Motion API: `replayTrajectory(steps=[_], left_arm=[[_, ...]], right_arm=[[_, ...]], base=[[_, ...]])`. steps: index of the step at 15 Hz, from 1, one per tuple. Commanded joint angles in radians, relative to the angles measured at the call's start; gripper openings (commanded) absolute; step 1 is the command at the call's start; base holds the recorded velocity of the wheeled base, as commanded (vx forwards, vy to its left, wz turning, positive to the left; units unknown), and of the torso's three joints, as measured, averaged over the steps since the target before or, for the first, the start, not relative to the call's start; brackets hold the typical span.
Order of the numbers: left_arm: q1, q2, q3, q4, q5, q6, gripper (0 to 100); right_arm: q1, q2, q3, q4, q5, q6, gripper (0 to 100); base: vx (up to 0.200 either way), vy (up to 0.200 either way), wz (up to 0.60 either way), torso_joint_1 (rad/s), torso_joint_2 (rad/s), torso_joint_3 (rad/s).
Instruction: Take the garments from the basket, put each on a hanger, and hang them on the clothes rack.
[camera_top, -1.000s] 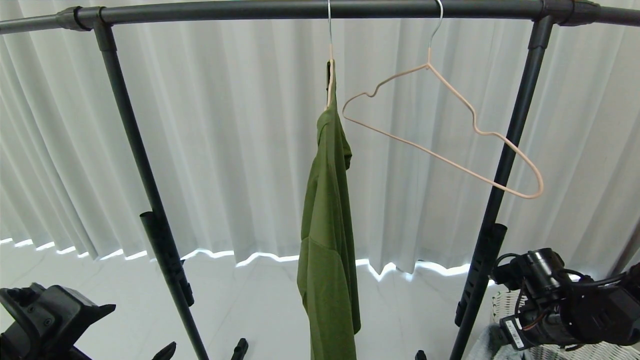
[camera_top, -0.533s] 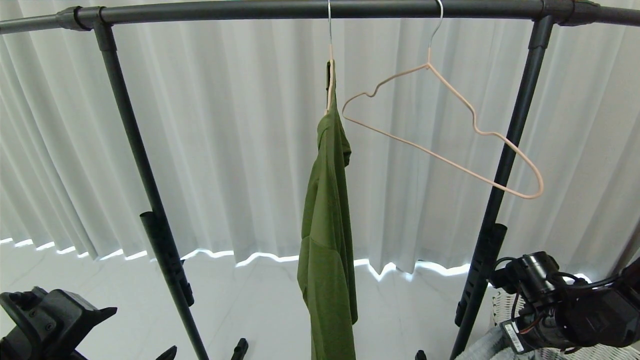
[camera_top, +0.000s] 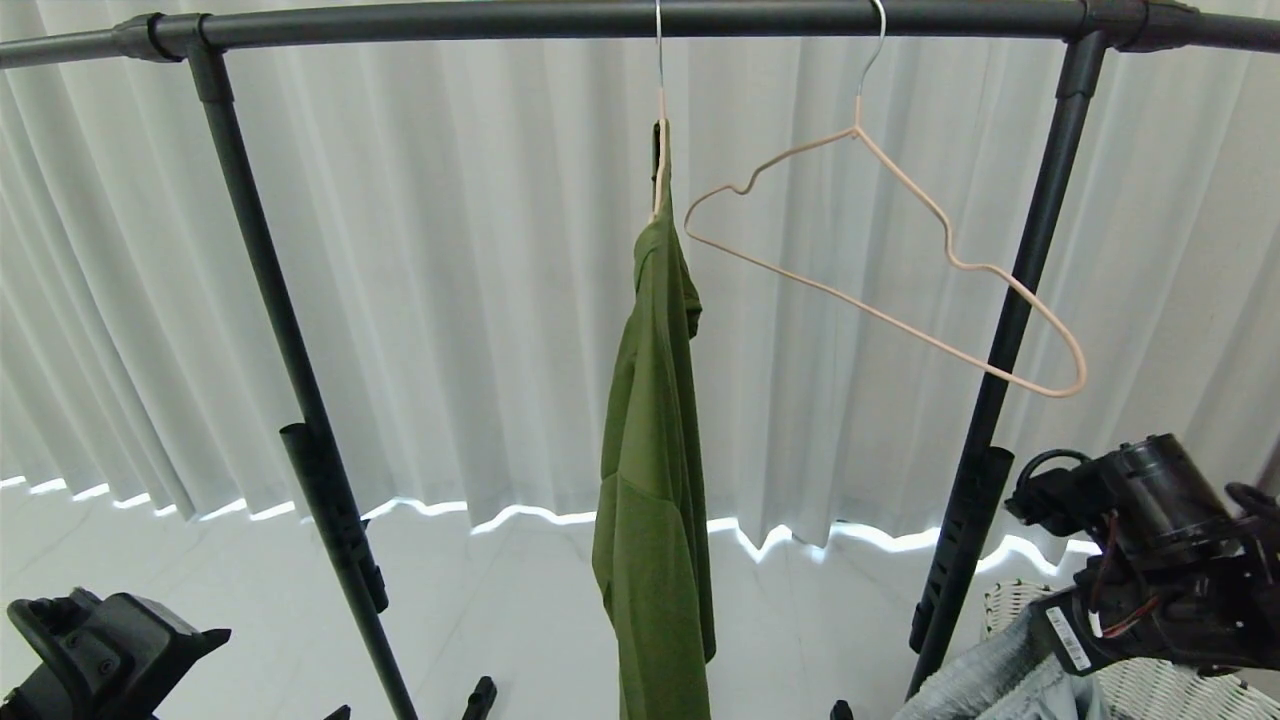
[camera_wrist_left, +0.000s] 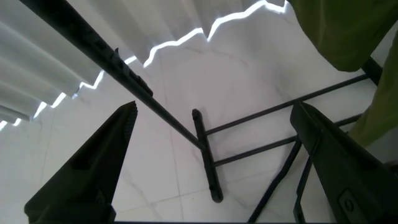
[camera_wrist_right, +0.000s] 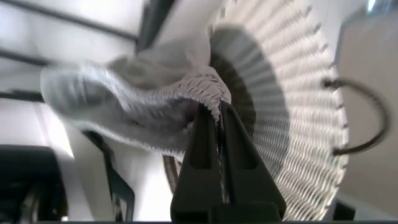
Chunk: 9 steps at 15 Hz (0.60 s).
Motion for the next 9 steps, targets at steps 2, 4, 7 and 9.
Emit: replayTrajectory(steps=[2,4,7,9], left_arm=[[0.001,0.001,0.01,0.0,0.0,-0.004,100],[-0.001,0.006,0.012,0.0,-0.001,-0.007,100],[-0.001,0.011,0.012,0.0,-0.001,-0.007,100],[-0.001,0.009,0.007,0.0,-0.001,-0.005,100]], right_arm=[[0.081,-0.168,-0.055,0.016,-0.007,-0.005,0],[0.121,-0.201,-0.062,0.018,-0.034,-0.008,0],[0.176,-0.228,-0.065,0.02,-0.072,-0.011,0],[0.206,-0.247,-0.07,0.026,-0.081,-0.011,0]], base=[[-0.2,0.0,0.0,0.007,0.0,0.002],[-0.2,0.0,0.0,-0.002,0.0,0.002],[-0.2,0.0,0.0,0.004,0.0,0.004],[-0.2,0.0,0.0,0.005,0.0,0.0]])
